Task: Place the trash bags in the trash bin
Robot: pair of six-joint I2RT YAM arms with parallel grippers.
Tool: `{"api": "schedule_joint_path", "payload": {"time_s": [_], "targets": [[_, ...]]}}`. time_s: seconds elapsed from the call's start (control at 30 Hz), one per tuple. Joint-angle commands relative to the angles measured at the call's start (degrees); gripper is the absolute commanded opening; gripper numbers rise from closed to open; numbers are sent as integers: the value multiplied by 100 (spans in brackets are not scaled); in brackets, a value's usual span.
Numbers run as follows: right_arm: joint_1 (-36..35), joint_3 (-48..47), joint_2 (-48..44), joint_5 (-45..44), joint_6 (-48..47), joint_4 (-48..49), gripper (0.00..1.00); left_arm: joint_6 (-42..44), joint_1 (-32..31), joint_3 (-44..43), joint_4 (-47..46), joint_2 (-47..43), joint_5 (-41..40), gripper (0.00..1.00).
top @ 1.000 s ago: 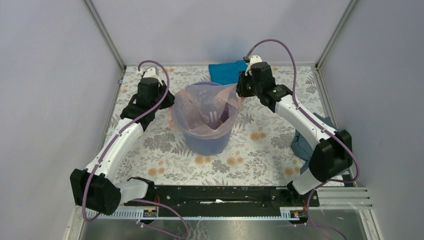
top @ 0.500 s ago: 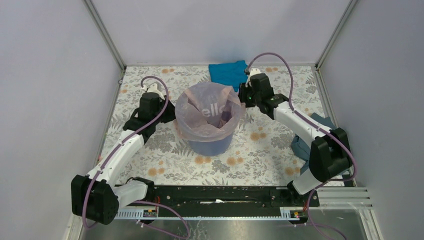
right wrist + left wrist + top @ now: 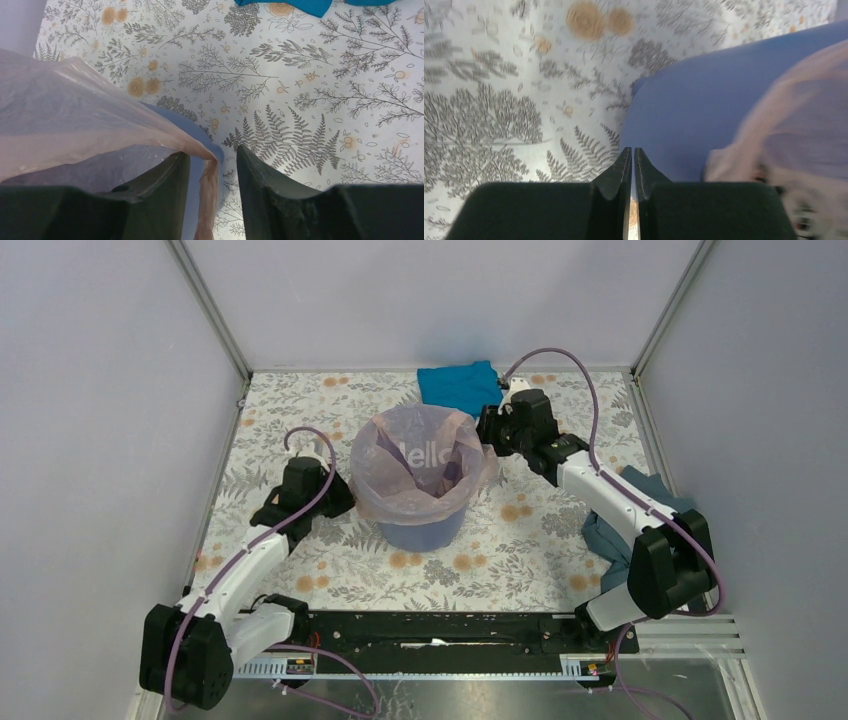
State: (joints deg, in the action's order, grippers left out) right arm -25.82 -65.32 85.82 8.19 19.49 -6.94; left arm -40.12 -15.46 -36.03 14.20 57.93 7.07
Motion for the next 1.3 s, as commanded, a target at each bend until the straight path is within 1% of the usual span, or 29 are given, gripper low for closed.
{"api": "schedule_joint_path", "payload": {"time_s": [0.0,0.1,0.2,0.3,0.37,0.4,0.47,0.53,0.6,0.63,0.73,0.83,0.9,1.07,1.17,1.27], "targets": [[17,406,-40,118,265,334,49,-422,8,364,-529,-49,326,6],[16,749,-13,108,308,392,52,-387,9,437,-461,-145,256,5],[18,726,-41,70,276,199,56,-374,8,509,-427,-151,259,2],[16,434,-150,40,124,-155,67,-359,8,505,-245,-261,245,1],[16,255,-301,-146,15,-457,74,-304,8,361,62,-505,76,3],[23,195,-394,-310,-36,-577,78,-277,8,283,230,-662,-21,7],[24,133,-611,-545,-71,-774,85,-195,8,50,670,-975,-299,21],[71,121,-828,-578,-49,-915,90,-112,30,-256,1169,-1221,-644,33],[170,148,-1063,-485,29,-1030,92,-24,58,-592,1702,-1417,-1092,43],[239,169,-1176,-404,76,-1075,93,26,84,-743,1883,-1505,-1232,51],[556,296,-1533,41,248,-1061,99,144,158,-1146,2129,-1622,-1291,73],[875,414,-1804,609,417,-938,100,154,249,-1359,2121,-1570,-937,88],[1037,423,-1857,917,449,-950,100,109,377,-1417,2063,-1464,-577,91],[1293,586,-1887,1720,627,-763,100,-103,828,-1186,1631,-1353,484,92],[1290,633,-1885,1843,666,-696,100,-455,1139,-730,1026,-1252,1665,88],[1293,614,-1848,1765,605,-698,100,-761,1346,-360,435,-1134,2427,84]]}}
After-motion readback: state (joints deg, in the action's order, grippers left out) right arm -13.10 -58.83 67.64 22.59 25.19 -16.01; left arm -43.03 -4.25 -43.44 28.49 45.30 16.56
